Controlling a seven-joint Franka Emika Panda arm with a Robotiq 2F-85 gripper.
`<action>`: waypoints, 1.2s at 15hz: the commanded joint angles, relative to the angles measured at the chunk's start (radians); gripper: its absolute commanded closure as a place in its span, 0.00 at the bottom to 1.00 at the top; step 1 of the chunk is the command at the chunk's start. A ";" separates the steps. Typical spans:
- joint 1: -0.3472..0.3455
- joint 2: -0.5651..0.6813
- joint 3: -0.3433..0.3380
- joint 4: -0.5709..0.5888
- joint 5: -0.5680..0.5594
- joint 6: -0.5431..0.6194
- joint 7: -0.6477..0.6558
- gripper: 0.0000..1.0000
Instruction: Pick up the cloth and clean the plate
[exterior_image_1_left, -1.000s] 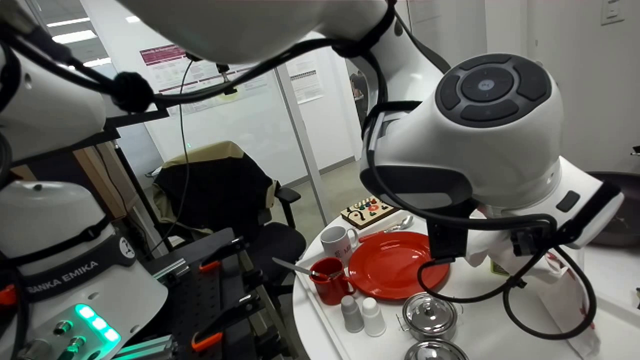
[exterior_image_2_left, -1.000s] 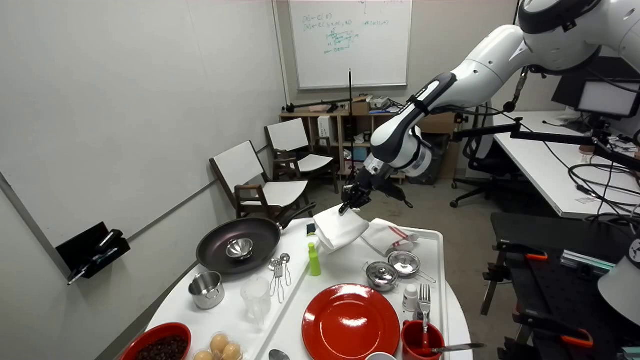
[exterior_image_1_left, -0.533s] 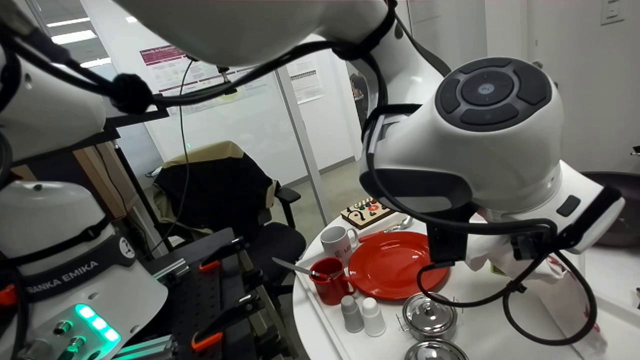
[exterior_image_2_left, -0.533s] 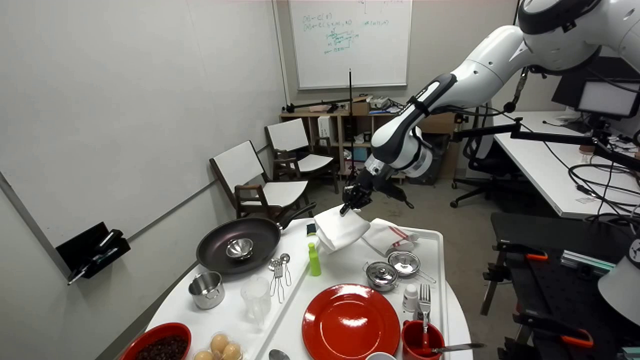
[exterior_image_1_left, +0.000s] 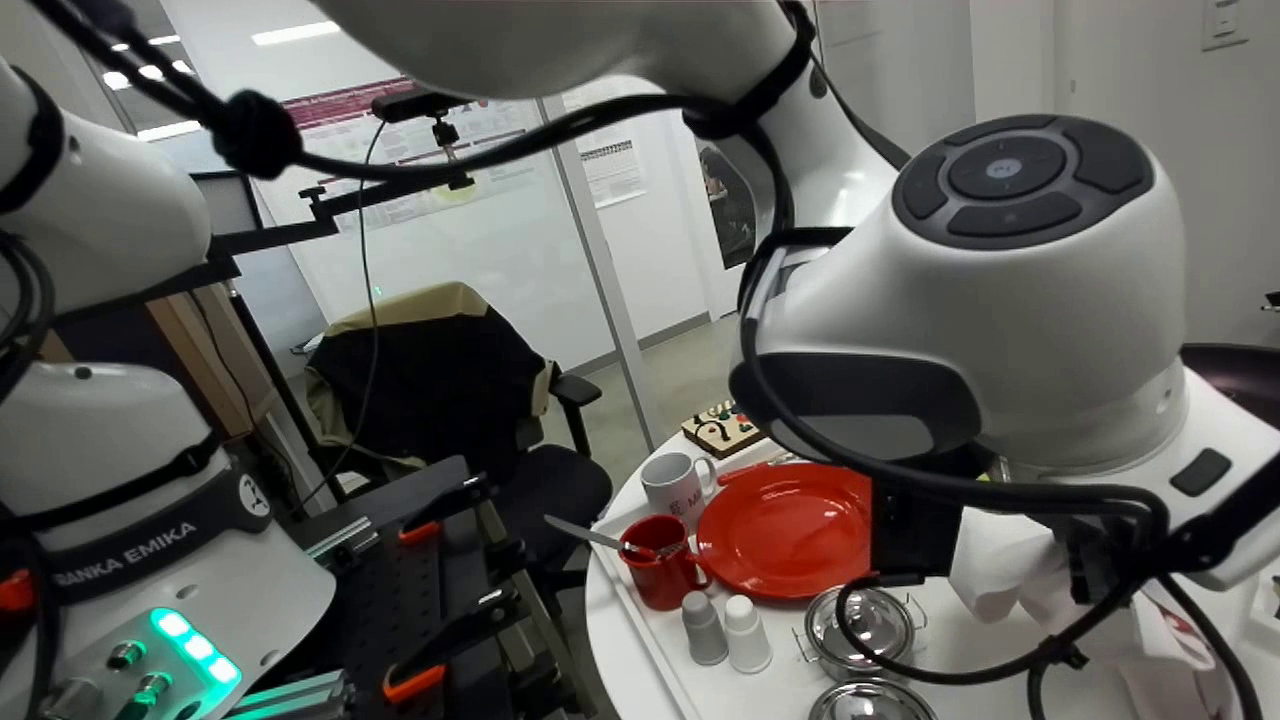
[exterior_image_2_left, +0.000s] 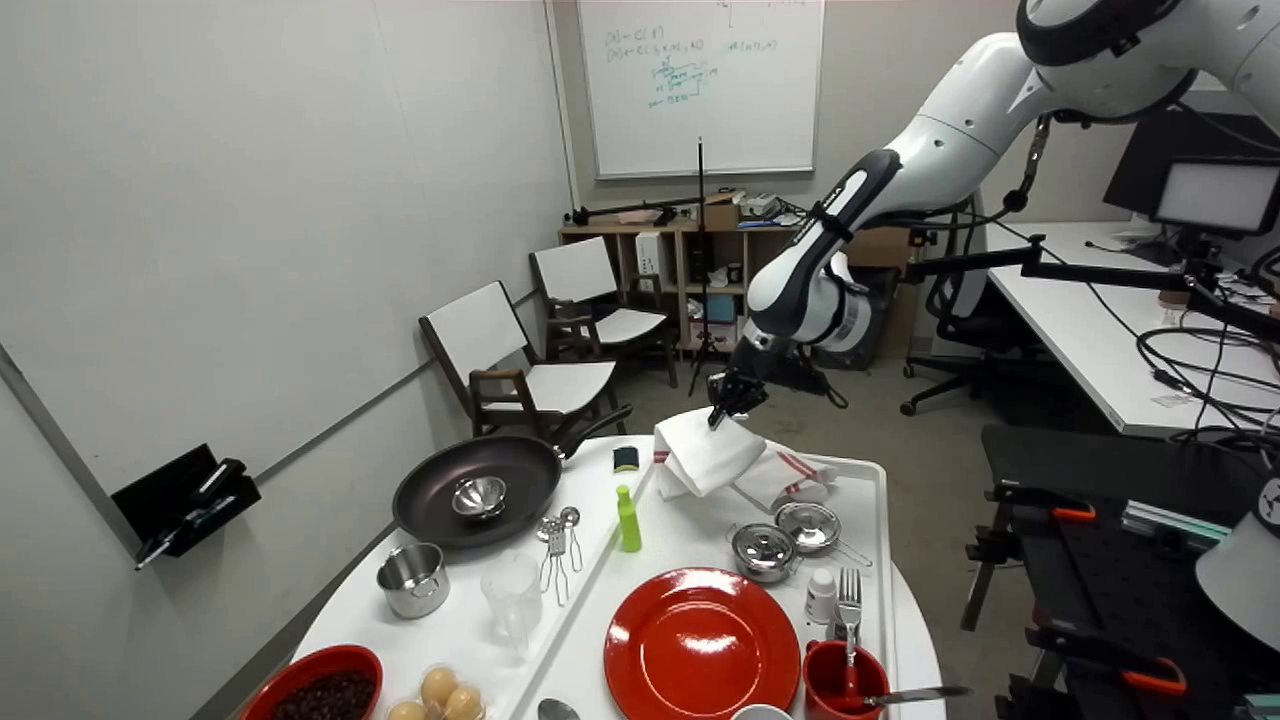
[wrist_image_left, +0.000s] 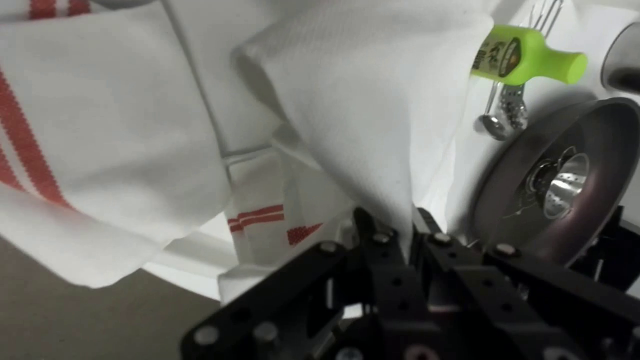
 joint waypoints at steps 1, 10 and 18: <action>0.147 -0.083 -0.154 0.019 0.070 -0.032 0.085 0.98; 0.450 -0.058 -0.510 0.145 0.150 -0.223 0.213 0.98; 0.580 0.035 -0.672 0.245 0.167 -0.342 0.265 0.98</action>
